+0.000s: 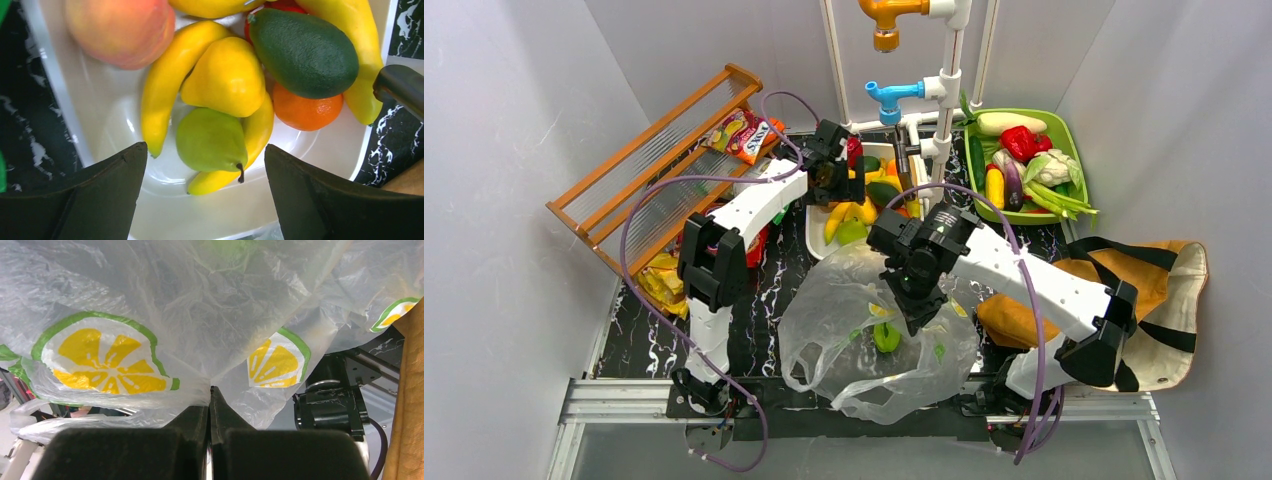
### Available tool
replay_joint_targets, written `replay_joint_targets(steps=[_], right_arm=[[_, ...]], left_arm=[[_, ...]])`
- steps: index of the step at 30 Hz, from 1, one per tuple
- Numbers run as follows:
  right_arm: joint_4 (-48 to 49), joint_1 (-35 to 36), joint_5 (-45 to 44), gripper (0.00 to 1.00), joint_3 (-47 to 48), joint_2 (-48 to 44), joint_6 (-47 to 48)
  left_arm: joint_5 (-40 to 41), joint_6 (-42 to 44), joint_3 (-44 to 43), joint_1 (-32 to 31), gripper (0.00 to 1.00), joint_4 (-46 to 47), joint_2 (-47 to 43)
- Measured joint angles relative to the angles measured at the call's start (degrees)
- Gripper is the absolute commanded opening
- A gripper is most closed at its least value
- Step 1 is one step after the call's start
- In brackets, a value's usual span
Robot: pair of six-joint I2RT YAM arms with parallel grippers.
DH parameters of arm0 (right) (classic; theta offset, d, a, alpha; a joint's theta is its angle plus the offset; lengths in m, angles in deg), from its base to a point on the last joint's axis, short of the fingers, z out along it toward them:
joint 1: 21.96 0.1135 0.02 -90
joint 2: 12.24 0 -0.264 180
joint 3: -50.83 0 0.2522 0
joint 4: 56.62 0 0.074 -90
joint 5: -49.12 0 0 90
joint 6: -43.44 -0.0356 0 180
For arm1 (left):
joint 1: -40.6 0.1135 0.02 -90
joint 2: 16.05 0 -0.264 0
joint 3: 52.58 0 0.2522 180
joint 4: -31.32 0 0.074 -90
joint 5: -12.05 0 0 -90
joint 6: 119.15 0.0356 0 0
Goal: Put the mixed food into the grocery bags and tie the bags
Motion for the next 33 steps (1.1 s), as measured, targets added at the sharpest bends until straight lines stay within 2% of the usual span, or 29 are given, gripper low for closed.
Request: replay_joint_targets(steps=[8, 16, 24, 27, 30, 33], right_arm=[[0.59, -1.77, 0.59, 0.01, -2.8, -1.73, 1.81], [0.59, -3.87, 1.01, 0.01, -5.31, -4.22, 3.37], [0.63, -5.07, 1.4, 0.01, -7.69, -5.62, 4.5], [0.61, -5.44, 1.53, 0.01, -8.2, -5.79, 4.66], [0.66, -5.84, 1.66, 0.01, -8.22, -6.1, 4.7], [0.66, -6.1, 1.86, 0.01, -8.22, -6.19, 4.81]], left_arm=[[-5.03, -0.07, -2.71, 0.0, 0.84, 3.74, 5.95], [-6.45, -1.33, -4.35, 0.0, 0.82, 4.98, 10.51], [-7.78, -2.01, -6.25, 0.0, 0.76, 6.71, 13.05], [-8.39, -2.75, -6.58, 0.0, 0.68, 7.15, 13.97], [-8.87, -3.8, -6.58, -0.02, 0.49, 7.78, 14.29], [-9.05, -4.55, -6.58, 0.0, 0.37, 8.59, 14.29]])
